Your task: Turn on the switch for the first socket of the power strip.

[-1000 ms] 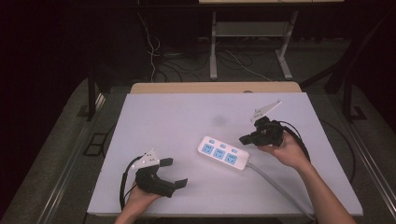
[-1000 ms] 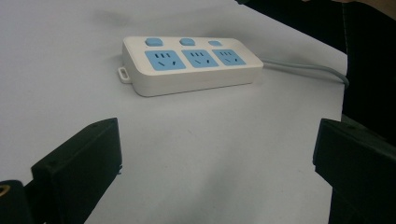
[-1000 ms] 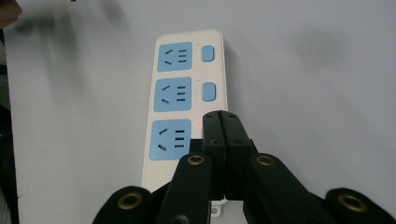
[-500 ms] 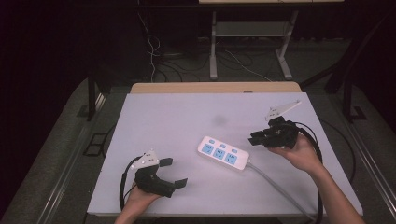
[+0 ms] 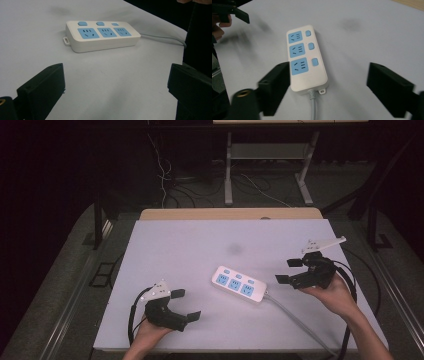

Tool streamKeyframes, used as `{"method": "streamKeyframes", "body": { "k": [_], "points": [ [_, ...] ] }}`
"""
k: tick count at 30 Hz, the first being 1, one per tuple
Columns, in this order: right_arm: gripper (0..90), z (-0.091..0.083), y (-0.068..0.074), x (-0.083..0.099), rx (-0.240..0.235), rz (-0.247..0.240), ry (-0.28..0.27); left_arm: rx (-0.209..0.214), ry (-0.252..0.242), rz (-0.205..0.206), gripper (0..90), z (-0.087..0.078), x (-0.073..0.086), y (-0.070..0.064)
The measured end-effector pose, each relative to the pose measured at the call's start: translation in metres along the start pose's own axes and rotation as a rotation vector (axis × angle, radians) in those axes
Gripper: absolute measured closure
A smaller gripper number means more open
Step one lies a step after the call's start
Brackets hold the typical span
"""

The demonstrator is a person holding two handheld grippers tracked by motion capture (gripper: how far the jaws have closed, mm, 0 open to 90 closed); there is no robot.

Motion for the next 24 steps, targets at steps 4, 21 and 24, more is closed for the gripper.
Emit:
{"method": "streamKeyframes", "body": {
  "k": [4,21,24],
  "points": [
    [1.8,-0.009,-0.001,0.006,0.012,0.032,-0.047,0.000,0.000,0.000,0.0,0.000,0.000,0.000],
    [0.2,-0.022,0.000,0.040,0.026,0.132,-0.104,-0.001,0.001,0.001,0.0,0.000,0.000,0.000],
    [0.2,-0.022,0.001,0.047,0.023,0.143,-0.102,-0.001,0.003,0.002,0.0,0.000,0.000,0.000]
  ]
}}
Point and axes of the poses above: each handheld gripper's, and its own axes: z roughly forward along the jaws, x roughly out of its underside, y roughly to its left, the point moved 9 cm from there along z, roughly forward along the jaws, and after that the axes turned 13 degrees about -y, right-handed, at the moved point
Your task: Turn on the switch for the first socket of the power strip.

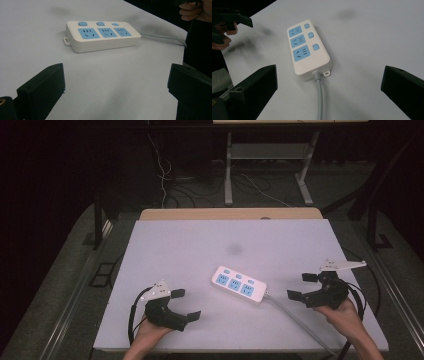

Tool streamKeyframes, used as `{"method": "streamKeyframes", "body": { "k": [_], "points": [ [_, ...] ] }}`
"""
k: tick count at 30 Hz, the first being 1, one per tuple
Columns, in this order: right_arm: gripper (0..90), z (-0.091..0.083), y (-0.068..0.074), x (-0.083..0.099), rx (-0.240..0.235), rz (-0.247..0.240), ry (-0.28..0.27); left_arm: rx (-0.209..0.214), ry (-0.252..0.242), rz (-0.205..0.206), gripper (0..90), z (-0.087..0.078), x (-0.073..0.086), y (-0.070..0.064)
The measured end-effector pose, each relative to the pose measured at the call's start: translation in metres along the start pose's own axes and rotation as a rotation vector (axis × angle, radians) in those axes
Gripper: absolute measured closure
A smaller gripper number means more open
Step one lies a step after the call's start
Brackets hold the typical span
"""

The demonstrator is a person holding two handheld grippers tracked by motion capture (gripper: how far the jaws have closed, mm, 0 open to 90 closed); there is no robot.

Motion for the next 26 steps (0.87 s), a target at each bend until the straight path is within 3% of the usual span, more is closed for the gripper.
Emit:
{"method": "streamKeyframes", "body": {
  "k": [26],
  "points": [
    [0.3,-0.003,0.006,0.047,0.009,0.045,-0.022,-0.002,0.006,0.004,0.0,0.000,0.001,0.000]
  ]
}}
Point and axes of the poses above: each handheld gripper's, and its own axes: z roughly forward along the jaws, x roughly out of its underside, y roughly to its left, the point moved 9 cm from there along z, roughly forward along the jaws, and after that the axes turned 13 degrees about -y, right-handed, at the moved point
